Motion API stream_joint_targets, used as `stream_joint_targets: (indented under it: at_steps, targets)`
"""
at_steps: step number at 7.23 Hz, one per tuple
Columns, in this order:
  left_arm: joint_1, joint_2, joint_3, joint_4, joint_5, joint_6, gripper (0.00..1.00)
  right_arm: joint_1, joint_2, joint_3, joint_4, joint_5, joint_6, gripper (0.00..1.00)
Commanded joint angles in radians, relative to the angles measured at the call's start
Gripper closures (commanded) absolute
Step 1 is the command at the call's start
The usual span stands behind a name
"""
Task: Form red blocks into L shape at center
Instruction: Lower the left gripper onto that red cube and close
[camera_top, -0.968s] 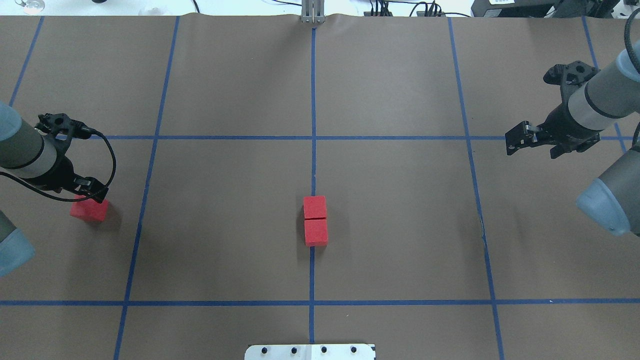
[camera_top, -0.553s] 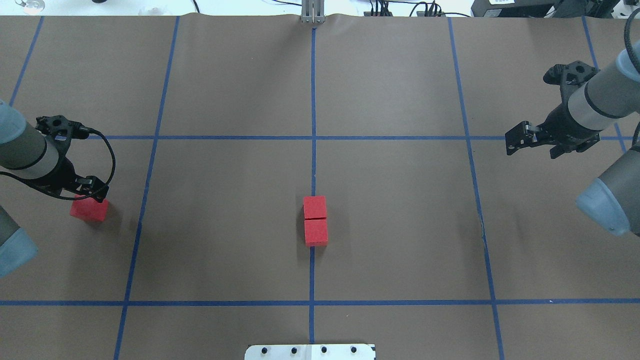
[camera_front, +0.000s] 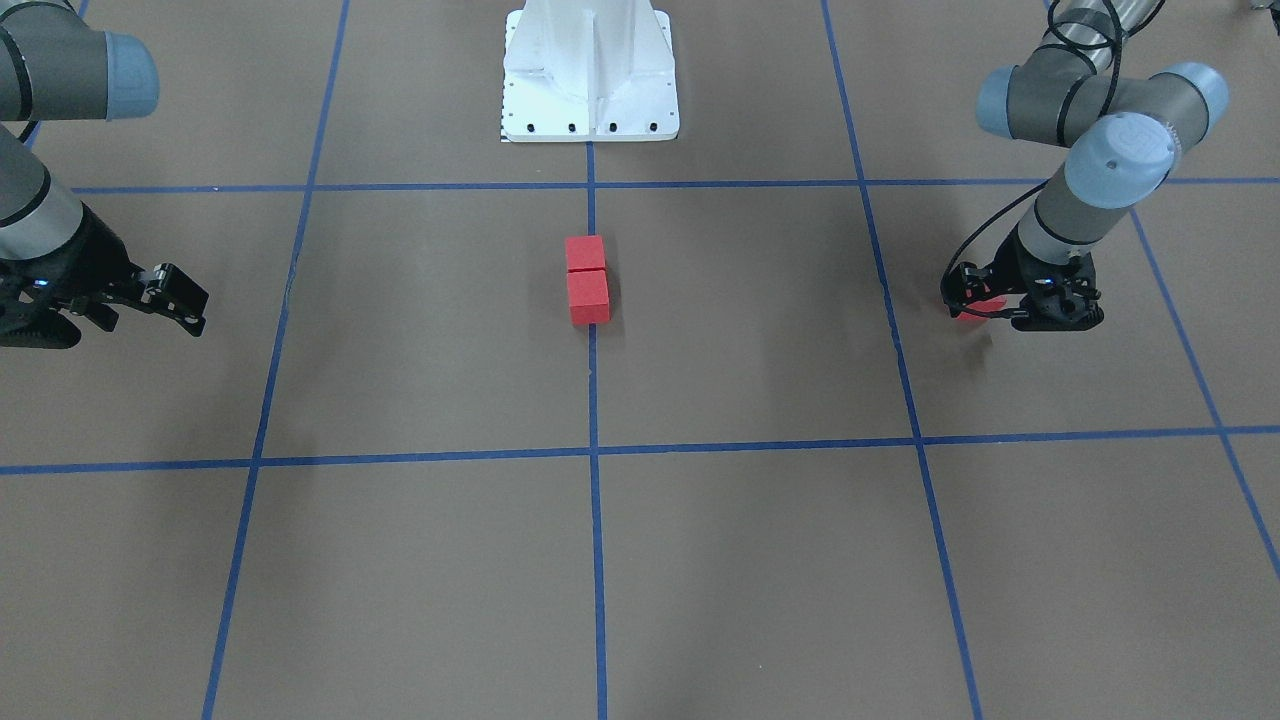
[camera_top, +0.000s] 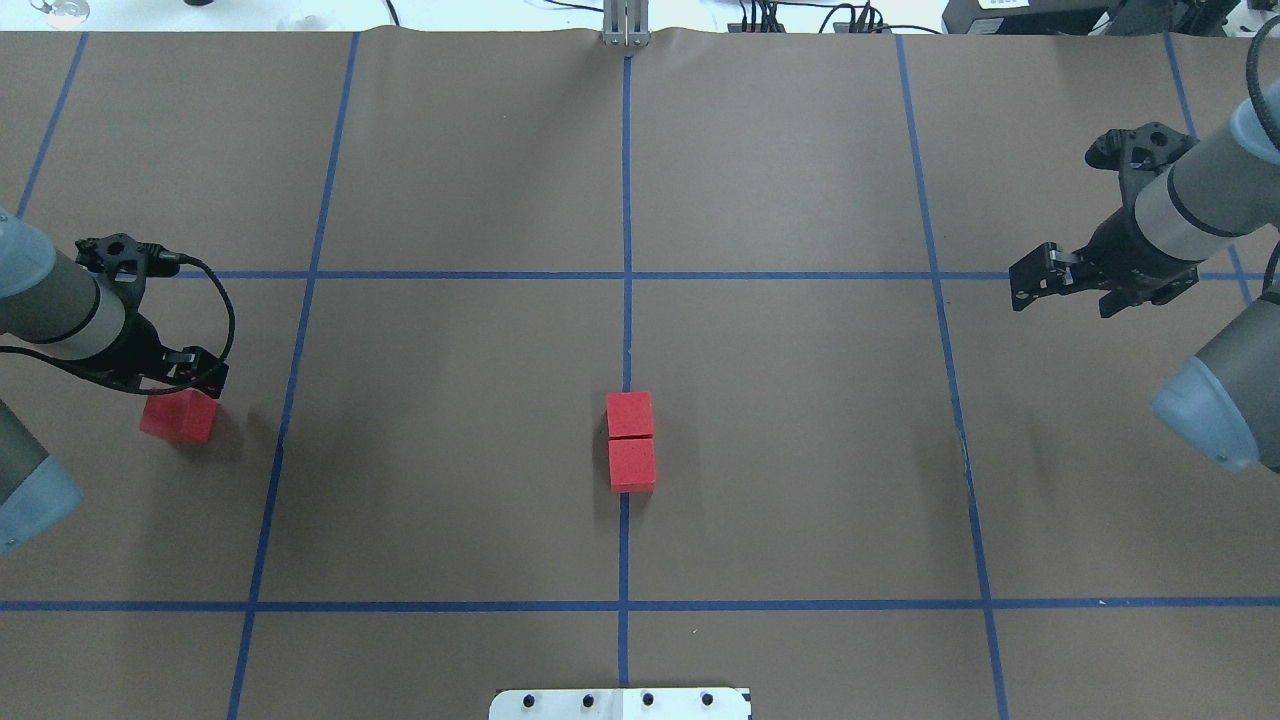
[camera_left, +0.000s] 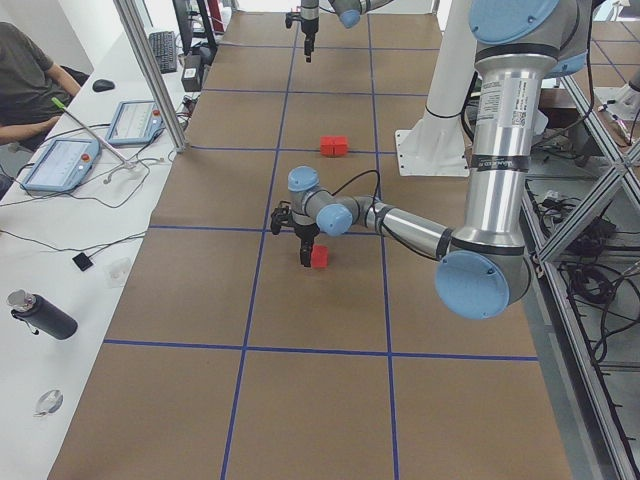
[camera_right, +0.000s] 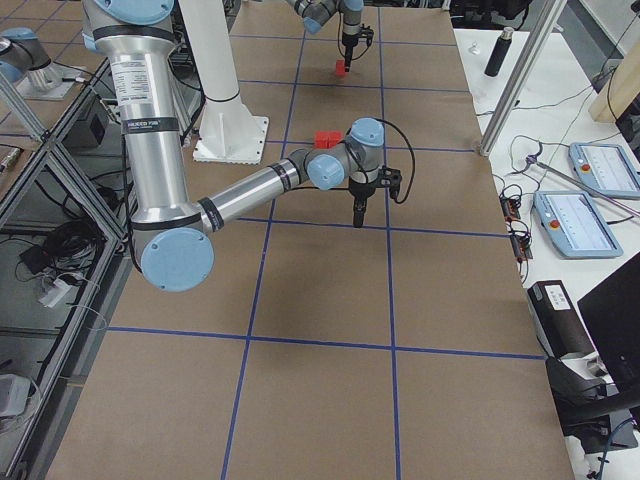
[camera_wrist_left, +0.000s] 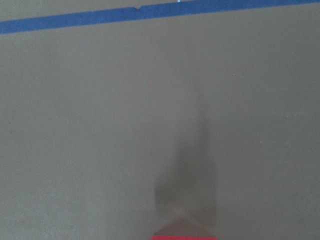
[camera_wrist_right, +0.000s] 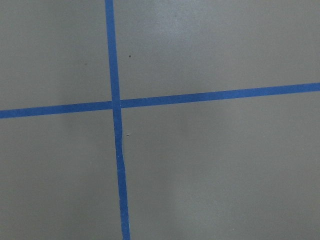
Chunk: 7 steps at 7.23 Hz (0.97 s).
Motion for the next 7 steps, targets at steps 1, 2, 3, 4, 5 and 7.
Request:
stream_joint_targets:
  at_steps: [1, 2, 3, 4, 5, 7]
  targets:
    - [-0.001, -0.008, 0.016, -0.007, -0.050, -0.006, 0.17, 0.001, 0.001, 0.002, 0.000, 0.000, 0.001, 0.00]
    - [0.001, -0.008, 0.014, -0.007, -0.073, -0.006, 0.17, 0.000, 0.001, 0.005, 0.000, 0.005, 0.001, 0.00]
    - [-0.001, -0.008, 0.016, -0.007, -0.106, -0.006, 0.23, 0.000, 0.001, 0.005, 0.000, 0.024, 0.003, 0.00]
    - [-0.001, -0.008, 0.013, -0.007, -0.122, -0.006, 0.91, 0.000, 0.001, 0.007, 0.000, 0.026, 0.004, 0.00]
    - [-0.001, -0.024, 0.011, 0.000, -0.149, -0.004, 1.00, 0.001, 0.001, 0.007, 0.000, 0.025, 0.004, 0.00]
    - [-0.007, -0.128, -0.012, 0.092, -0.159, -0.027, 1.00, 0.001, 0.001, 0.007, 0.000, 0.025, 0.004, 0.00]
